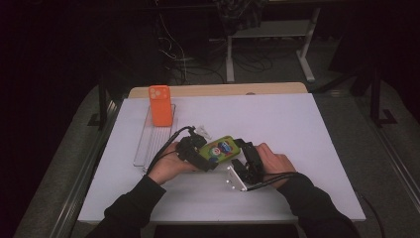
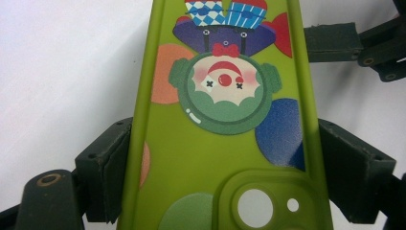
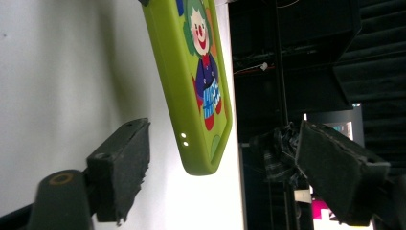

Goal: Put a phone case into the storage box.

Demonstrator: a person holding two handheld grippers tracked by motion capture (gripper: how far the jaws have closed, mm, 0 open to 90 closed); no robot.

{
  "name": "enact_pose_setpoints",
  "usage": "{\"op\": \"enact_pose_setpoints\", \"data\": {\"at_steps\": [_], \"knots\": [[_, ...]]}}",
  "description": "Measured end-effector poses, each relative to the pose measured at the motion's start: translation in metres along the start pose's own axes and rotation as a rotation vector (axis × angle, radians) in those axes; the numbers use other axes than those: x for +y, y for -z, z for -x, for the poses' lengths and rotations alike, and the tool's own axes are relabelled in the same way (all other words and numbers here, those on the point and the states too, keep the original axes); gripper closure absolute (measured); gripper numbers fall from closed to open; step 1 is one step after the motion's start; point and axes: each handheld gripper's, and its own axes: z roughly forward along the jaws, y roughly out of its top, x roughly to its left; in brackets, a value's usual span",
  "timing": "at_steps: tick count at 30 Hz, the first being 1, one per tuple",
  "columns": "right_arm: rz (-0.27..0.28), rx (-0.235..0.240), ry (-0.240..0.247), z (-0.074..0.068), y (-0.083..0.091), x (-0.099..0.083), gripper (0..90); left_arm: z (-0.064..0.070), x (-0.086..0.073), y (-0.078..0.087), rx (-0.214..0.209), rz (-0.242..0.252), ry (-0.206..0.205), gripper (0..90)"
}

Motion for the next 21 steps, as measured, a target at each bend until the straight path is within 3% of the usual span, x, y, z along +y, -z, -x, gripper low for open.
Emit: {"op": "enact_pose_setpoints", "data": {"at_steps": [6, 13, 21], "knots": [[0.000, -0.022, 0.036, -0.006, -0.002, 0.003, 25.2, 0.001, 0.000, 0.000, -0.004, 0.004, 0.000, 15.3], [-0.004, -0.044, 0.097, -0.013, -0.005, 0.004, 37.6, 0.002, 0.001, 0.001, -0.010, 0.004, -0.004, 15.3], [0.006, -0.042, 0.141, -0.020, -0.006, 0.009, 47.8, 0.003, 0.002, 0.001, -0.012, -0.003, -0.008, 15.3]]}}
